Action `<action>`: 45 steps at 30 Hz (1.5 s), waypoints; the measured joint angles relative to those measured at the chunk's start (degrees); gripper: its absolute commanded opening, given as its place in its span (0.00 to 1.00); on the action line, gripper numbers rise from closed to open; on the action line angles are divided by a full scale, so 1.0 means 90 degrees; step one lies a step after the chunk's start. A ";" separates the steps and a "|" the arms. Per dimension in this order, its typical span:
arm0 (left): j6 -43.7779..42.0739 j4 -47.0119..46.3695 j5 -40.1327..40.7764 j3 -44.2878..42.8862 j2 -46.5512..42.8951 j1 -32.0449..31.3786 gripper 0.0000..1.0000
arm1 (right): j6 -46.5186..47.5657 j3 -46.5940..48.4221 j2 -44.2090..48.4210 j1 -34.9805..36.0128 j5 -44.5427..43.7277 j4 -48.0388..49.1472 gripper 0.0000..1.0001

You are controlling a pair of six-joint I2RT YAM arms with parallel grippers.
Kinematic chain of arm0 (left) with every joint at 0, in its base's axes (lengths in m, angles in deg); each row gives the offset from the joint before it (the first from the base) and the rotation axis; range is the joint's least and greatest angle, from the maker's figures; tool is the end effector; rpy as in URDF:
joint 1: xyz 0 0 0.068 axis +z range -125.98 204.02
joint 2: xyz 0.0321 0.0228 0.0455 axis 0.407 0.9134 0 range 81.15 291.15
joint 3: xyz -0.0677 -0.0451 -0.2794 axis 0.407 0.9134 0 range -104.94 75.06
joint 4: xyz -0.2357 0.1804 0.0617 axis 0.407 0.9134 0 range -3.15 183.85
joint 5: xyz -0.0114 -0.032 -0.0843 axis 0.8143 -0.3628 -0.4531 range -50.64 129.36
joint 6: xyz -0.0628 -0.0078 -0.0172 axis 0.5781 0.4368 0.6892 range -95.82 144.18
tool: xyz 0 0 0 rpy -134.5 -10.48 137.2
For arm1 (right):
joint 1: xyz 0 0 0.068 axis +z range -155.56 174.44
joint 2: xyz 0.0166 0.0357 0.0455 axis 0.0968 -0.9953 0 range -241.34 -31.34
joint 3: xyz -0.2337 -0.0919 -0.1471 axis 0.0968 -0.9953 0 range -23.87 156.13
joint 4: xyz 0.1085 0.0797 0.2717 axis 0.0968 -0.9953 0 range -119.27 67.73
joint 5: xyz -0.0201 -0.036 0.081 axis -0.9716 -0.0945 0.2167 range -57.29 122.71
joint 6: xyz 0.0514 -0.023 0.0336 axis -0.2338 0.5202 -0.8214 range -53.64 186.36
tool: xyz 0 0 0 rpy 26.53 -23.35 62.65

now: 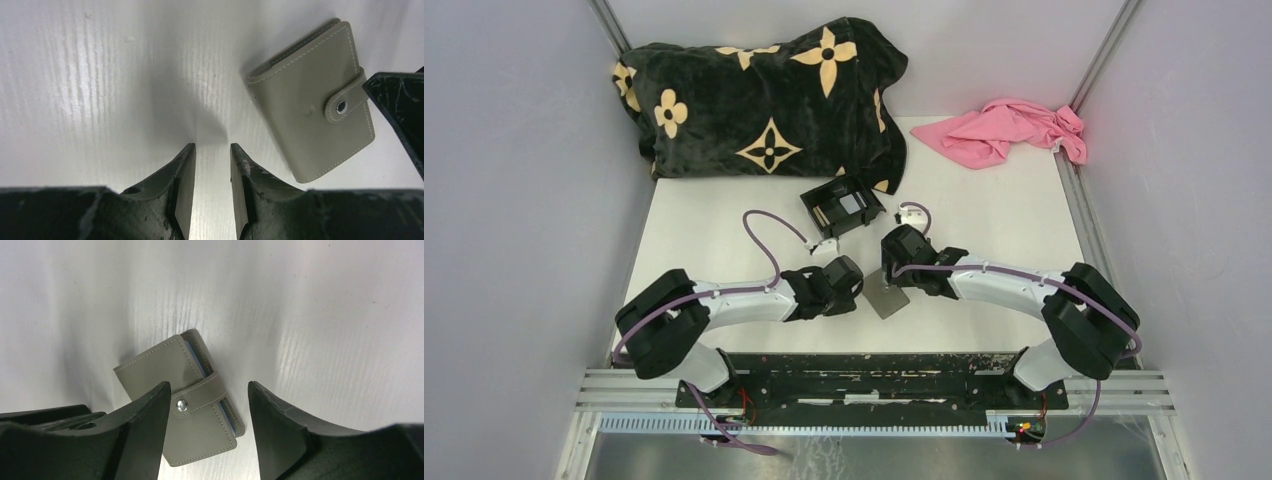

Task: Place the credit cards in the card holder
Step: Close the card holder at the center of the board, then adjust the card holder at the center of the board.

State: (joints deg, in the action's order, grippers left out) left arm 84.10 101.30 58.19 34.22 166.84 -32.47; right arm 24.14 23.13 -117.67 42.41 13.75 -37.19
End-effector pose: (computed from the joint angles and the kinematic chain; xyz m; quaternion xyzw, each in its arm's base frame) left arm 0.1844 -0.2481 0.1286 -0.0718 0.9496 -0.1388 0.2716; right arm 0.2369 0.2378 0.1592 0.0034 0.9401 0.1038 0.3248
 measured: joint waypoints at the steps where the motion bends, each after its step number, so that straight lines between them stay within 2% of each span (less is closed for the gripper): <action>1: -0.0002 -0.0015 -0.0022 0.0000 0.0010 0.0000 0.39 | 0.0024 0.0029 0.0019 -0.0015 0.0000 -0.0005 0.65; 4: -0.0117 -0.0170 -0.0146 -0.0002 0.0063 0.0000 0.39 | 0.0109 0.0085 0.0126 -0.0066 -0.0012 -0.0039 0.63; 7: -0.0187 -0.0316 -0.0214 -0.0131 0.0240 0.0002 0.38 | 0.0160 0.0085 0.0233 -0.0112 -0.0061 -0.0109 0.56; 14: -0.0291 -0.0631 -0.0321 -0.0610 0.0818 0.0007 0.38 | 0.0214 0.0049 0.0610 -0.0265 -0.0180 -0.0457 0.30; 18: -0.0291 -0.0709 -0.0321 -0.0750 0.0976 0.0007 0.38 | 0.0165 -0.0189 0.0641 -0.0304 -0.0163 -0.0549 0.20; 26: -0.0357 -0.0707 -0.0313 -0.1086 0.1275 0.0032 0.38 | -0.0007 -0.0707 0.0641 -0.0311 -0.0066 -0.0811 0.18; 45: -0.0515 -0.0673 -0.0291 -0.1438 0.1564 0.0270 0.40 | -0.0114 -0.0738 0.0534 -0.0333 0.0413 -0.0750 0.20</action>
State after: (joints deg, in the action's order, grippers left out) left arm 79.46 95.25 55.57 21.28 180.92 -30.05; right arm 23.11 16.49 -112.86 39.41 17.47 -43.94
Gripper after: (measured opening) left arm 0.385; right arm 0.179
